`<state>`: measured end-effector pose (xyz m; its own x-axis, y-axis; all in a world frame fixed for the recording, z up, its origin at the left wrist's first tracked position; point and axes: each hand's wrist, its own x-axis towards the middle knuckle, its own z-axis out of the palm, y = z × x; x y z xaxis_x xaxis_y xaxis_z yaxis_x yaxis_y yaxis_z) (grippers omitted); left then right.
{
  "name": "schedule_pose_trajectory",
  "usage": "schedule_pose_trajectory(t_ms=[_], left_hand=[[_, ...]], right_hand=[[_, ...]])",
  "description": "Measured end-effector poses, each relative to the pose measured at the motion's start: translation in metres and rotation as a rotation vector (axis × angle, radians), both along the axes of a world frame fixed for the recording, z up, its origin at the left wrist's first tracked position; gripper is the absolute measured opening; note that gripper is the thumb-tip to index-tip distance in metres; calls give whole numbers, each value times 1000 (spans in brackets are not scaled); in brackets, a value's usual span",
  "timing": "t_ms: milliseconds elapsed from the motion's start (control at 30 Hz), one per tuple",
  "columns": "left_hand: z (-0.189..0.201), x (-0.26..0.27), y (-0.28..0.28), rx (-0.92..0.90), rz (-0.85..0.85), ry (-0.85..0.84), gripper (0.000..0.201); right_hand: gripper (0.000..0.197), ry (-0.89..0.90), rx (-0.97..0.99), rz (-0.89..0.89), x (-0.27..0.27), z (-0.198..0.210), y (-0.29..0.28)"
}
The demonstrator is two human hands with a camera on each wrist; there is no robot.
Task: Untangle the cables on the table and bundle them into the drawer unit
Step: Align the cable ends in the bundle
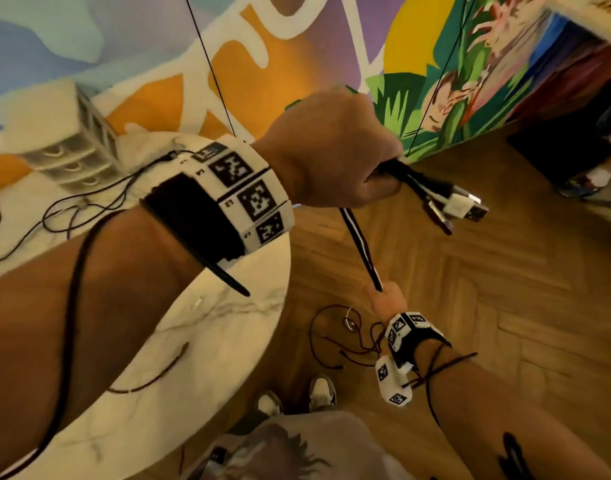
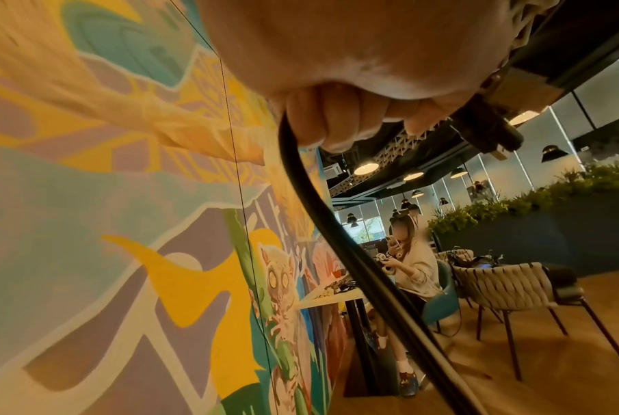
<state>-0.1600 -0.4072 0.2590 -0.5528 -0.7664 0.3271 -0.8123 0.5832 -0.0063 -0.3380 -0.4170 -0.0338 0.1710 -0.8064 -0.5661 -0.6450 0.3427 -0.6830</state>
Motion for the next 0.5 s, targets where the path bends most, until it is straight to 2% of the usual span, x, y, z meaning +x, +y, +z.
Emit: schedule_pose_trajectory(t_ms=[167,233,300,367,433,500], left_hand=[[-4,17,-3,-106,10,-36,35],[-13,18,-1,-132,34,3,36],[-33,15,0,-115,95,101,39],[-61,9,4,-23,148,175,45],[-94,2,7,114,219,222,50],[-124,-5,9,316,335,277,56]], right_hand=[[37,125,80,20,-6,-1,-10],[37,100,89,-39,-4,2,-17],[37,-1,76,-139,0,6,-24],[33,-81,51,-201,7,17,-27],[30,-152,-1,-190,16,33,-31],[28,-227,-57,-154,23,51,-31]])
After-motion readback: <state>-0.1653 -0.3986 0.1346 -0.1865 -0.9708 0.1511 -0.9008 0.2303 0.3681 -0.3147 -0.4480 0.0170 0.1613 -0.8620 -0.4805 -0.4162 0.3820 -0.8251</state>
